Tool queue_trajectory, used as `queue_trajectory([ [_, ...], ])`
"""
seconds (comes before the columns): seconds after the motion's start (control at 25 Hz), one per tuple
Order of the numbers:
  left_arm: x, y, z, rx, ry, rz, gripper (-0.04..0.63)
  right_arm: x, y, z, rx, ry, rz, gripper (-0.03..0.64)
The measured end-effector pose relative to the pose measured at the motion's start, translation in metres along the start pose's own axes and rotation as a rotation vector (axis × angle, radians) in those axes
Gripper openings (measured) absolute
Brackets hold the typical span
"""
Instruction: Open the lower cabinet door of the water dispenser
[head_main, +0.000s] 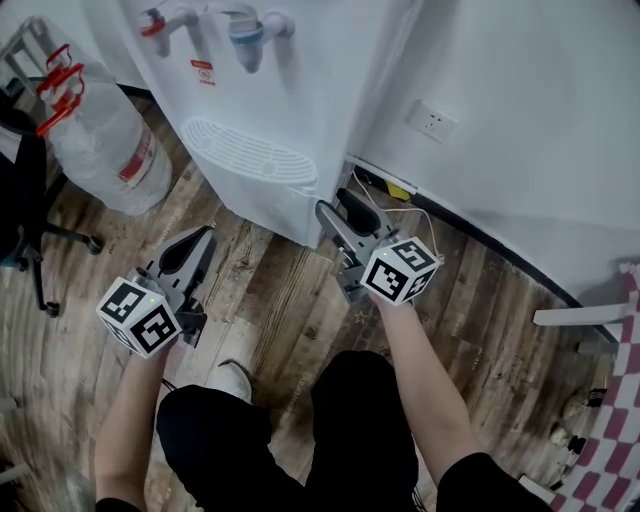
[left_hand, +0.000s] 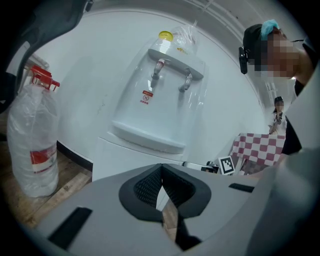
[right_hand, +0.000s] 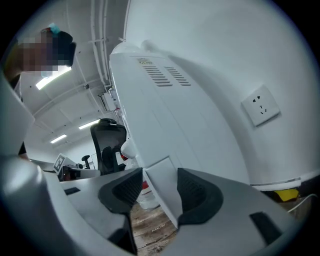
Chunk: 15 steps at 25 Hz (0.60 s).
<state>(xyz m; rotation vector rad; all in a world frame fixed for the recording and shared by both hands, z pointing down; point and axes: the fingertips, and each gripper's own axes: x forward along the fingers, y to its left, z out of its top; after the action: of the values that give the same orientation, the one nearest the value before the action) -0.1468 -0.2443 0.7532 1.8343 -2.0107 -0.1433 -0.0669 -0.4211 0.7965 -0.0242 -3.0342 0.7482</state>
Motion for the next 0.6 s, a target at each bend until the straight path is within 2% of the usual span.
queue_trajectory([
  [0.24,0.006,-0.018,0.000,0.043,0.016,-0.041,0.014,-0.001,0.006,-0.002,0.001,0.011,0.013,0.216],
  [0.6,0.009,-0.026,0.002,0.064,0.031,-0.076,0.014,-0.011,0.033,-0.019,-0.051,0.089,0.093,0.216],
])
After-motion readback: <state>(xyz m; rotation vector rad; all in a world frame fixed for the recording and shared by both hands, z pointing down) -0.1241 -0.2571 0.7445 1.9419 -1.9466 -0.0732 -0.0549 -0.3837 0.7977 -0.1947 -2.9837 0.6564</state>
